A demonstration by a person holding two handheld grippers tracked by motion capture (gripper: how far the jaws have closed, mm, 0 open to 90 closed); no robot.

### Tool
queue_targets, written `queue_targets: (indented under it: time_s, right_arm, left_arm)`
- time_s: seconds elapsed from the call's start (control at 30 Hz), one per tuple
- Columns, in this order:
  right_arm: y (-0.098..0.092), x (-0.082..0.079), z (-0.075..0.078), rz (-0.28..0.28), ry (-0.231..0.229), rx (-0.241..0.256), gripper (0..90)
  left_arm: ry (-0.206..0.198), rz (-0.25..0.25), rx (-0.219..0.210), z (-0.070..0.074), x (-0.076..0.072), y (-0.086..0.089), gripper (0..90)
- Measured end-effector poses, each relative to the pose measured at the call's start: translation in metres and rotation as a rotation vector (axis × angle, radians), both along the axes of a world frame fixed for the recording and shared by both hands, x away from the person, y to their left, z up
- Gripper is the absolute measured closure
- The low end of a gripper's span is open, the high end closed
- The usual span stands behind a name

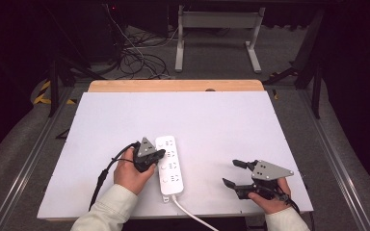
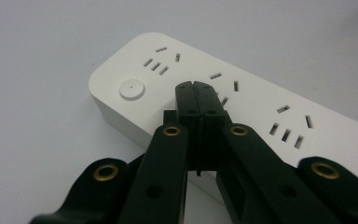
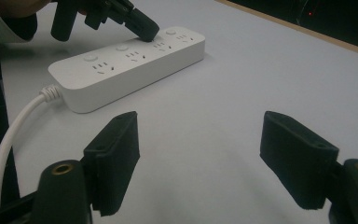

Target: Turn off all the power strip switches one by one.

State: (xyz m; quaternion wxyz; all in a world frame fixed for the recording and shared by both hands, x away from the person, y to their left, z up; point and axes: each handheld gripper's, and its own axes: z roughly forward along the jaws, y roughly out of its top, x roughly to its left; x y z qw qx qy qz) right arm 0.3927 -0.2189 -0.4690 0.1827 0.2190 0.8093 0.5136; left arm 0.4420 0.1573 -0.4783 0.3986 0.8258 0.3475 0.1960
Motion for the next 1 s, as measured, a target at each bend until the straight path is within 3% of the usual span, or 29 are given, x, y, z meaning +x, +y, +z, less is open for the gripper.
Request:
queue_targets:
  time_s: [0.07, 0.1, 0.13, 0.17, 0.23, 0.3, 0.43, 0.53, 0.63, 0.67, 0.73, 0.97, 1.0]
  right_arm:
    - [0.0, 0.0, 0.0, -0.001, 0.002, -0.001, 28.8]
    - [0.0, 0.0, 0.0, -0.002, 0.003, -0.002, 28.8]
    - [0.0, 0.0, -0.001, -0.002, 0.004, 0.001, 28.8]
    - [-0.001, 0.001, -0.001, -0.004, 0.006, 0.001, 28.8]
    - [-0.001, 0.001, -0.001, -0.005, 0.009, 0.001, 28.8]
    - [-0.001, 0.002, -0.002, -0.006, 0.012, 0.002, 28.8]
    - [0.0, 0.002, -0.002, -0.002, 0.01, 0.0, 28.8]
    - [-0.001, 0.001, -0.001, -0.005, 0.007, 0.002, 28.8]
    - [-0.001, 0.001, -0.001, -0.002, 0.005, 0.001, 28.8]
    - [-0.001, 0.001, -0.001, -0.001, 0.008, 0.002, 28.7]
    - [-0.001, 0.001, -0.002, 0.002, 0.008, 0.0, 28.8]
    - [0.0, 0.001, -0.001, 0.002, 0.004, 0.002, 28.8]
    - [0.0, 0.001, -0.001, 0.003, 0.004, 0.002, 28.7]
  left_arm:
    - [0.007, -0.013, -0.023, 0.0, 0.002, 0.002, 90.0]
    - [0.012, -0.007, -0.06, 0.002, 0.003, 0.004, 90.0]
    - [0.066, -0.004, -0.061, 0.007, 0.004, 0.006, 90.0]
    - [0.075, -0.032, -0.091, 0.013, 0.005, 0.008, 90.0]
    - [0.047, -0.043, -0.158, 0.028, 0.001, 0.014, 90.0]
    - [0.019, -0.075, -0.189, 0.039, -0.004, 0.015, 90.0]
    - [-0.009, -0.11, -0.165, 0.041, -0.014, 0.014, 90.0]
    - [0.008, -0.16, -0.2, 0.035, -0.018, 0.016, 90.0]
    - [0.004, -0.197, -0.206, 0.036, -0.028, 0.016, 90.0]
    - [-0.016, -0.196, -0.183, 0.037, -0.031, 0.016, 90.0]
    - [-0.019, -0.198, -0.176, 0.037, -0.036, 0.016, 90.0]
    - [0.021, -0.18, -0.158, 0.016, -0.039, 0.014, 90.0]
    - [0.012, -0.174, -0.15, 0.015, -0.038, 0.013, 90.0]
